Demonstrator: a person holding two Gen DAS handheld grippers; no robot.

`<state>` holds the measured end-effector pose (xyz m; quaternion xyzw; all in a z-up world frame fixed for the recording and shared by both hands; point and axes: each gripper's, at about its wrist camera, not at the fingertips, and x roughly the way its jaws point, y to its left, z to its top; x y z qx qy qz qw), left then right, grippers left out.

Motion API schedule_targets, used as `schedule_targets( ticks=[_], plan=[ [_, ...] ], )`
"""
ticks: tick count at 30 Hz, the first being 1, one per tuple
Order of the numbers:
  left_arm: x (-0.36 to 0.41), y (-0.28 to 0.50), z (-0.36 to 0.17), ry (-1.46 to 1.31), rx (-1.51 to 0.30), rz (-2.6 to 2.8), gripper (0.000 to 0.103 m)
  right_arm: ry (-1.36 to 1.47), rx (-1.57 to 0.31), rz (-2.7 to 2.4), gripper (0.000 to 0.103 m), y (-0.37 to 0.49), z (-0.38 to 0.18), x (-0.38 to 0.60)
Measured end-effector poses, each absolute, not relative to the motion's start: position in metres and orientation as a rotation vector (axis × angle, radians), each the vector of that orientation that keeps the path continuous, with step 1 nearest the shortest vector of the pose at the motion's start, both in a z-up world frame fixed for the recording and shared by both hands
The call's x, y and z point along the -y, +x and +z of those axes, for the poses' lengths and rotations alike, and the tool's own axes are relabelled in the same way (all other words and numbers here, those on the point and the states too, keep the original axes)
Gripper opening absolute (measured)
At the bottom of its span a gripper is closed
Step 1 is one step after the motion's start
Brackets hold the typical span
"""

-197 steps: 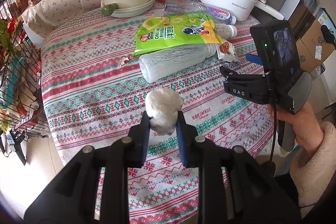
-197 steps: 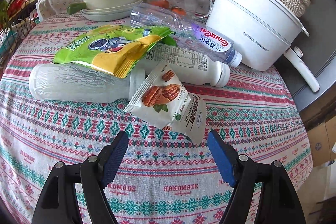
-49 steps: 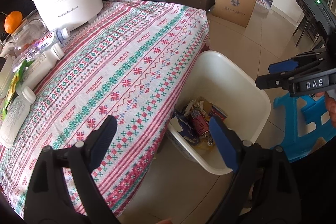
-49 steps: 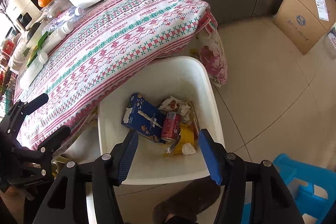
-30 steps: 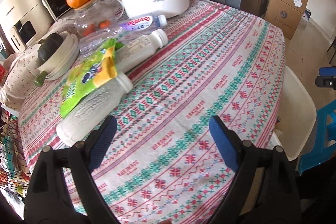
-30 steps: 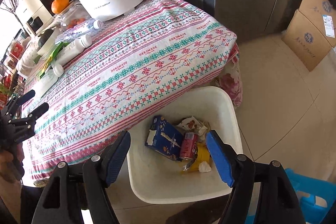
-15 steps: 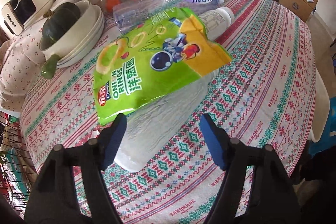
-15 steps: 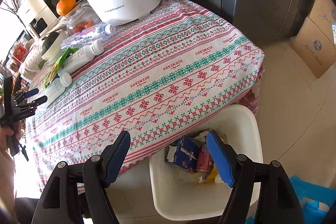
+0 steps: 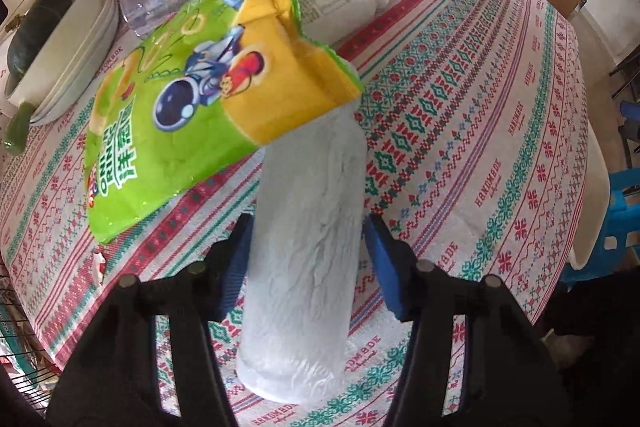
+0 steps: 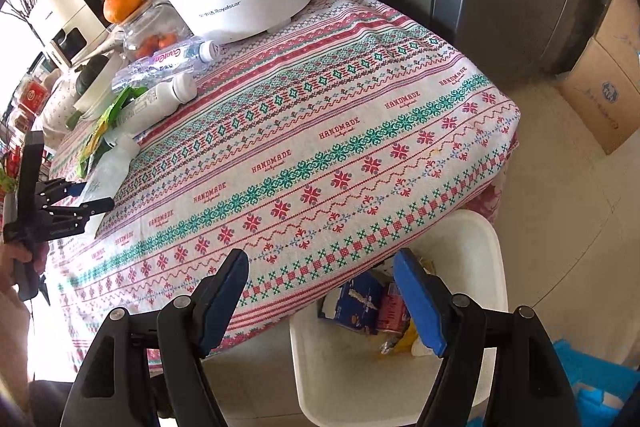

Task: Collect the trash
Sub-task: 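Grasp the frosted white plastic bottle with the left gripper, then grasp the green onion-ring snack bag with the right gripper while the left holds the bottle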

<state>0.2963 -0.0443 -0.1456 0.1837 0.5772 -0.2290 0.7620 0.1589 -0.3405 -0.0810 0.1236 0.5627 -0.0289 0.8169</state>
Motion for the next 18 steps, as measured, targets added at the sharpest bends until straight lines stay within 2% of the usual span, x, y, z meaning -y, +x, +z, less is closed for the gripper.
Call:
schedule_targets(
  ticks=[6, 14, 18],
  plan=[
    [0.048, 0.271, -0.135, 0.33, -1.247, -0.498, 0.051, 0.27, -1.186, -0.049, 0.076, 0.159, -0.075, 0.336],
    [0.031, 0.204, -0.081, 0.303, -1.136, -0.503, 0.051, 0.308, -1.136, -0.002, 0.076, 0.173, -0.059, 0.313],
    [-0.003, 0.187, -0.049, 0.186, -1.056, -0.452, 0.051, 0.333, -1.113, 0.037, 0.076, 0.189, -0.056, 0.288]
  ],
)
